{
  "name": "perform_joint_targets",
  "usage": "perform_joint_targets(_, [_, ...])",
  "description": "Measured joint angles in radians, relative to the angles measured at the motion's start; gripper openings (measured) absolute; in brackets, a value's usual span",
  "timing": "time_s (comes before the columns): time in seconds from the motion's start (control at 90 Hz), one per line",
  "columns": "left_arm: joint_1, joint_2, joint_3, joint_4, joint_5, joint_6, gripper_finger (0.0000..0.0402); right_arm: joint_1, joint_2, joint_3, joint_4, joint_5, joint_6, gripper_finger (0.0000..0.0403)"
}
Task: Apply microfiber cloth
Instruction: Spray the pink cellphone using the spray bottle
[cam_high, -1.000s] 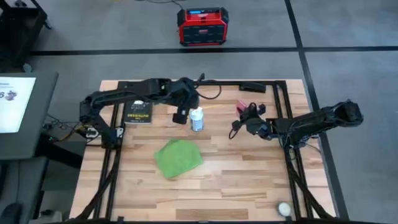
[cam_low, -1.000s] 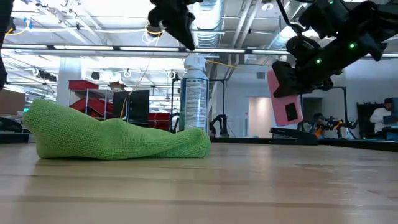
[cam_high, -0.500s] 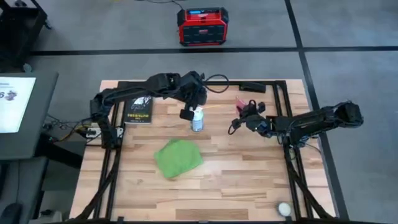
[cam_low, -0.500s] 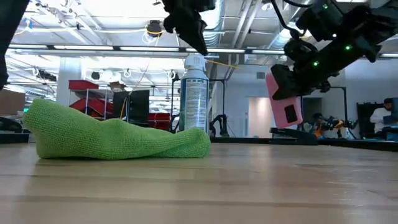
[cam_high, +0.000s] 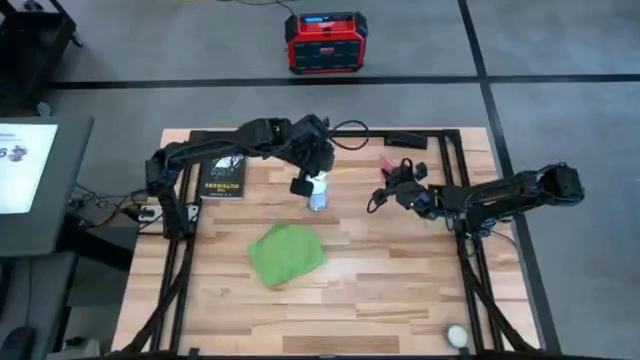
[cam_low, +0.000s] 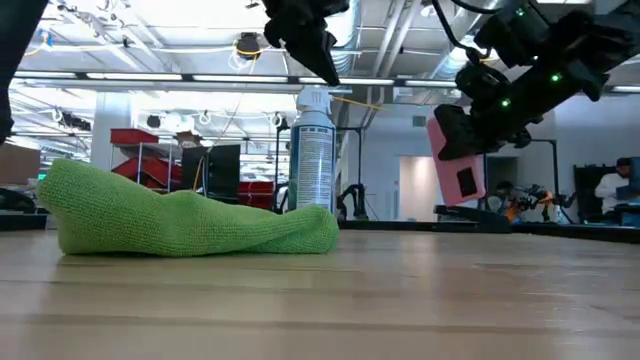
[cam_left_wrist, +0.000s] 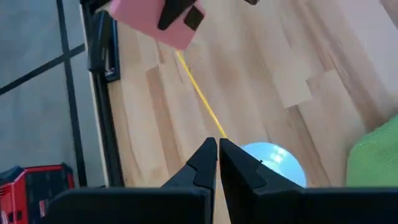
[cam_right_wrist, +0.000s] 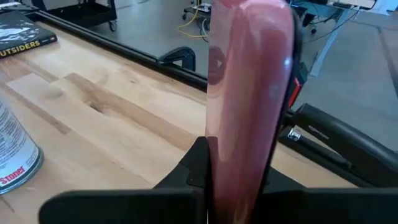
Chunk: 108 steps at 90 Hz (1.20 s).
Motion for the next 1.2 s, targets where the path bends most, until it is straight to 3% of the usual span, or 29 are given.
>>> perform_joint_targets(0.567, [0.000, 0.044, 0.001, 0.010, -0.024, -0.018, 0.0000, 0.001, 0.001, 0.000, 0.008, 0.003, -0.029, 0.0012])
perform_joint_targets(0.733, [-0.003, 0.044, 0.001, 0.014, -0.014, -0.026, 0.0000, -0.018, 0.000, 0.000, 0.112, 0.025, -0.150, 0.0012])
perform_joint_targets(0.911, [-0.003, 0.044, 0.001, 0.009, -0.007, -0.047, 0.0000, -0.117, 0.003, 0.000, 0.238, -0.177, -0.234, 0.0012])
perform_joint_targets(1.2, [-0.006, 0.044, 0.000, 0.007, 0.020, -0.054, 0.0000, -0.232, 0.003, 0.000, 0.244, -0.332, -0.252, 0.0012])
